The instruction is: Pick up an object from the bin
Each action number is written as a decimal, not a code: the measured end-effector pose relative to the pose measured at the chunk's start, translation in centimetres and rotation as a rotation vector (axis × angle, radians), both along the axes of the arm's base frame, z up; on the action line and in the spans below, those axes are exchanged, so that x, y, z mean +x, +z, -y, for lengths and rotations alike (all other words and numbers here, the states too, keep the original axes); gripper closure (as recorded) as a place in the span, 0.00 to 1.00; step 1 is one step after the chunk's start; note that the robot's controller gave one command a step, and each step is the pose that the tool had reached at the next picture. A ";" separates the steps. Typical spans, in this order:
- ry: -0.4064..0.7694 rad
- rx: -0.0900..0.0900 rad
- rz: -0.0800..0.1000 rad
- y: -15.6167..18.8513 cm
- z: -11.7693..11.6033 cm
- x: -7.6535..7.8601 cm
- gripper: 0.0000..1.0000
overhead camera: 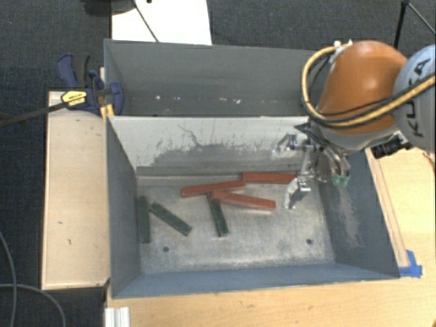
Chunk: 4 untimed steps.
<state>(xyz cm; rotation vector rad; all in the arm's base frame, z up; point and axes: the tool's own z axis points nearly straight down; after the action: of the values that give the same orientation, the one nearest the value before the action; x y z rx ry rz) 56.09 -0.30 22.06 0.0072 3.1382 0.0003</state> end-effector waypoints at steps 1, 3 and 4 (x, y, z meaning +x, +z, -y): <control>0.000 0.000 0.000 0.0 0.0 0.0 0.00; 0.037 0.001 0.001 -10.4 -1.9 1.1 0.00; -0.016 0.000 0.016 -14.5 2.1 1.4 1.00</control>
Offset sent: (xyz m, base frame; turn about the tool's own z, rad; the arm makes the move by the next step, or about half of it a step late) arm 0.0219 0.0159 -0.1309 -0.1014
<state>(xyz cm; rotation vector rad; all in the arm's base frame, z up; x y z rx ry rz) 57.46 -2.37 7.58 0.0321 3.1220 0.0004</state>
